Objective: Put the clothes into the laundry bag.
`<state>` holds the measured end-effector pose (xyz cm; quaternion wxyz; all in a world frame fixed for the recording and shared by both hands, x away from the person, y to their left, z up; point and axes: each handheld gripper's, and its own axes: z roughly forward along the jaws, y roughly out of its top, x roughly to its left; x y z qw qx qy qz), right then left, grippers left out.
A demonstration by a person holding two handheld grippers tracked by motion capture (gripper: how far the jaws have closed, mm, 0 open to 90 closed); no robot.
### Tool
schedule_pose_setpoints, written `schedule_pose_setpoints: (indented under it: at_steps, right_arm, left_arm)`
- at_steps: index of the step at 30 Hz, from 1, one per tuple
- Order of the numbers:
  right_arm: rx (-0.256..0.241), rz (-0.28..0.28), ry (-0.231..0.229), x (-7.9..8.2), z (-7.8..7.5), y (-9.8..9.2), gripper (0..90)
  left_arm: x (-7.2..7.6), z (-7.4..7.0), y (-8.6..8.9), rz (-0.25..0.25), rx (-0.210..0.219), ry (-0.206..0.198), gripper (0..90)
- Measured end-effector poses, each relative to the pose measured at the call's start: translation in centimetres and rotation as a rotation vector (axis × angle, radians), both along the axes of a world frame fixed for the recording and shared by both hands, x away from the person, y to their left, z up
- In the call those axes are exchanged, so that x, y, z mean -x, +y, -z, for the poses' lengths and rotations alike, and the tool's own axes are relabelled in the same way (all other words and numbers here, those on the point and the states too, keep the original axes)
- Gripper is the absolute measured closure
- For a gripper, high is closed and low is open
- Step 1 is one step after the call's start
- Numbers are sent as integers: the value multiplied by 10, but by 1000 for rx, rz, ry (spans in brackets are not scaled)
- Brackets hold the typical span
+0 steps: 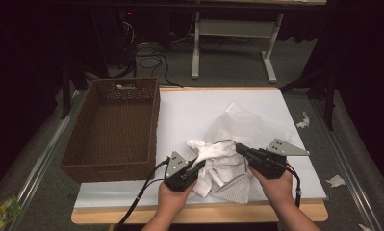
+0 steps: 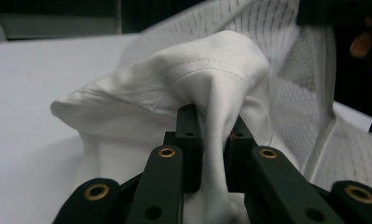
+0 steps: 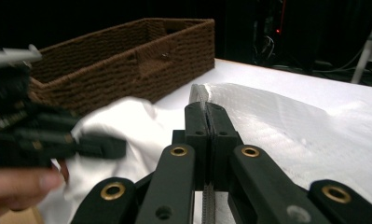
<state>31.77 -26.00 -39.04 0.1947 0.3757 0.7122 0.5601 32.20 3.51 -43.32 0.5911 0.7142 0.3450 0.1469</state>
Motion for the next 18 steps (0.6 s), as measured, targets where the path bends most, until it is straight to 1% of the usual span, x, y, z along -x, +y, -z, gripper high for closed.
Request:
schedule_pose_setpoints:
  at_steps: [1, 3, 4, 5, 6, 7, 9, 13, 15, 17, 18]
  right_arm:
    - [-4, -6, -5, 0, -1, 2, 899]
    - [-1, -6, -4, 0, -1, 5, 899]
    - [6, -15, -9, -1, 0, 6, 899]
    - [8, -12, -1, 0, 0, 7, 899]
    - [9, -12, 1, -1, 1, 9, 899]
    - [14, -17, -4, -2, 1, 9, 899]
    - [14, -13, -3, -2, 2, 10, 899]
    - [8, -8, 0, -2, 1, 10, 899]
    - [6, -10, -4, -1, 1, 8, 899]
    - [0, -10, -2, -1, 0, 7, 899]
    - [-6, -13, -2, 0, -1, 6, 899]
  left_arm:
    - [1, -5, 3, -4, 0, -9, 803]
    - [4, -16, 7, -9, -2, -44, 803]
    - [5, -19, 7, -9, -5, -51, 803]
    - [7, -22, 6, -4, -4, -53, 803]
    - [8, -23, 4, 4, -5, -53, 803]
    - [10, -23, -1, 11, -14, -57, 802]
    - [11, -20, -10, 28, -19, -48, 802]
    - [8, -9, -34, 53, -52, -25, 801]
    - [5, -3, -46, 57, -54, -2, 798]
    - [0, 3, -59, 58, -67, 18, 795]
    - [-2, 5, -64, 55, -76, 21, 793]
